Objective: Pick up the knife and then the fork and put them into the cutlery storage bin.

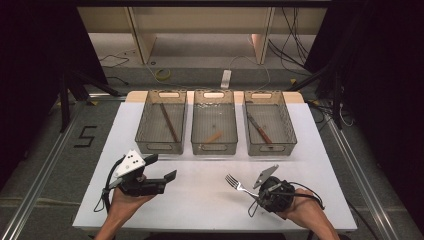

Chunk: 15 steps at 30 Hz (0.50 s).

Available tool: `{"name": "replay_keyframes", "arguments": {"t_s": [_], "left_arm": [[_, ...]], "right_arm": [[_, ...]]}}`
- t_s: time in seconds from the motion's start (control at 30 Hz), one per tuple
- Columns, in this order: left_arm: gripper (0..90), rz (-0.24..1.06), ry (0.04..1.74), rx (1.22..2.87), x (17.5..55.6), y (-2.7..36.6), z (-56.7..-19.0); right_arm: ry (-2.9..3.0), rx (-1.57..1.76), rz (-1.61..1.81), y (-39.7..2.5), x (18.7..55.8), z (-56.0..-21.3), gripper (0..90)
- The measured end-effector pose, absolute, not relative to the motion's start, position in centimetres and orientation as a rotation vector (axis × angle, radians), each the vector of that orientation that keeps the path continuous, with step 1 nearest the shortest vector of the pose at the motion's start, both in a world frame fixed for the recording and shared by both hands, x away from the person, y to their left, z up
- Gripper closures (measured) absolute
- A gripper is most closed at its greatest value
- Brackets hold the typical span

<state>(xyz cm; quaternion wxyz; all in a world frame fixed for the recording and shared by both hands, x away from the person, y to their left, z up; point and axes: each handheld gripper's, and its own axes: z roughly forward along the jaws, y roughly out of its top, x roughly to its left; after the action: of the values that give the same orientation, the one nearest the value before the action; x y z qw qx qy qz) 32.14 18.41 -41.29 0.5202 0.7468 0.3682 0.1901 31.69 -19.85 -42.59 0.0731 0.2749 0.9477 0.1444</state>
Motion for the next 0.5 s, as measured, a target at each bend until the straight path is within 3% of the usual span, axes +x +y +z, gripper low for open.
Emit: {"name": "replay_keyframes", "arguments": {"t_s": [0.5], "left_arm": [[16.1,0.455,0.886,1.786,32.1,18.5,-41.3]], "right_arm": [[2.762,0.898,0.593,-20.6,35.7,-40.7,77.8]]}}
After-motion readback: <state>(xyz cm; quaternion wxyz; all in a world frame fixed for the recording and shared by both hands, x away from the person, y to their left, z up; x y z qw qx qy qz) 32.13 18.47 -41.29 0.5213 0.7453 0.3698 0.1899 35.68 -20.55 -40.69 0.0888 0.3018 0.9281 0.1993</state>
